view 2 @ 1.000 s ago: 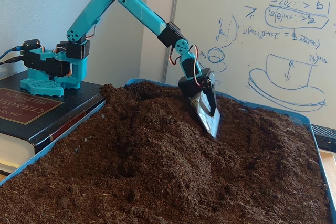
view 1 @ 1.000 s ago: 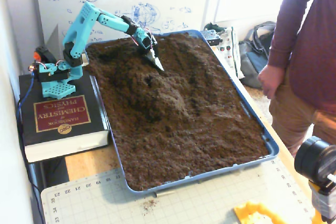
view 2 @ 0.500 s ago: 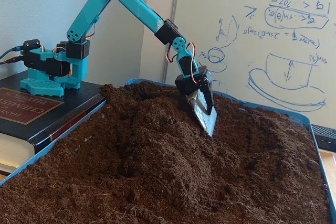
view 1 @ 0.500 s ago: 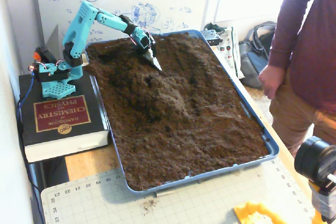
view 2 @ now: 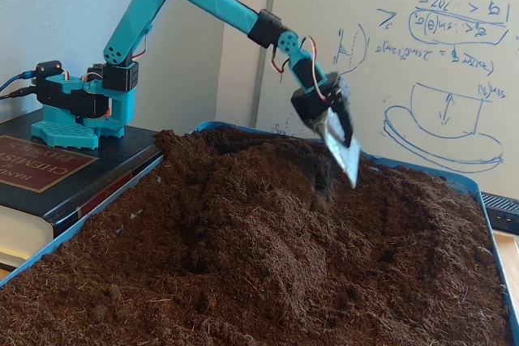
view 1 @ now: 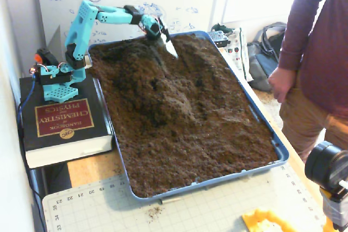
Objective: Build a berm.
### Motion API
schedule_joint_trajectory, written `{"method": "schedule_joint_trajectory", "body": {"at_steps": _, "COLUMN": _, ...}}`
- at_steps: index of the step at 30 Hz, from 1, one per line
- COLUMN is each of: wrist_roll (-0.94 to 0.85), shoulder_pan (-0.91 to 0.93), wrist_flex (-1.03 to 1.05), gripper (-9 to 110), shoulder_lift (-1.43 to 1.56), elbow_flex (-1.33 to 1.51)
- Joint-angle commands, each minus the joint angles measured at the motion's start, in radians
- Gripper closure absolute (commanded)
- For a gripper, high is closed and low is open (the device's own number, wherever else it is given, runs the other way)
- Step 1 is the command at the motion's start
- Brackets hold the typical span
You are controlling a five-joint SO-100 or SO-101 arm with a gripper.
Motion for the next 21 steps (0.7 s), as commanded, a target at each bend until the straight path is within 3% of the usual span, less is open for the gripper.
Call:
{"method": "schedule_joint_trajectory", "body": {"at_steps": 1, "wrist_roll": 0.114, "shoulder_pan": 0.006, "wrist_flex": 0.060, "gripper": 101, "shoulder_lift": 0.233, "elbow_flex": -0.109}}
{"method": "schedule_joint_trajectory", "body": {"at_steps": 5, "wrist_roll": 0.173, "shoulder_pan": -0.012, "wrist_flex": 0.337, "gripper": 101, "shoulder_lift": 0.371, "elbow_flex": -0.091}}
{"method": "schedule_joint_trajectory", "body": {"at_steps": 15, "wrist_roll": 0.155, "shoulder_pan": -0.152, "wrist_flex": 1.344, "gripper": 101, "shoulder_lift": 0.681, "elbow_flex": 0.011}}
{"method": "schedule_joint_trajectory", "body": {"at_steps": 21, "wrist_roll": 0.052, "shoulder_pan": -0.229, "wrist_flex": 1.308, "gripper": 101, "shoulder_lift": 0.870, "elbow_flex": 0.314}}
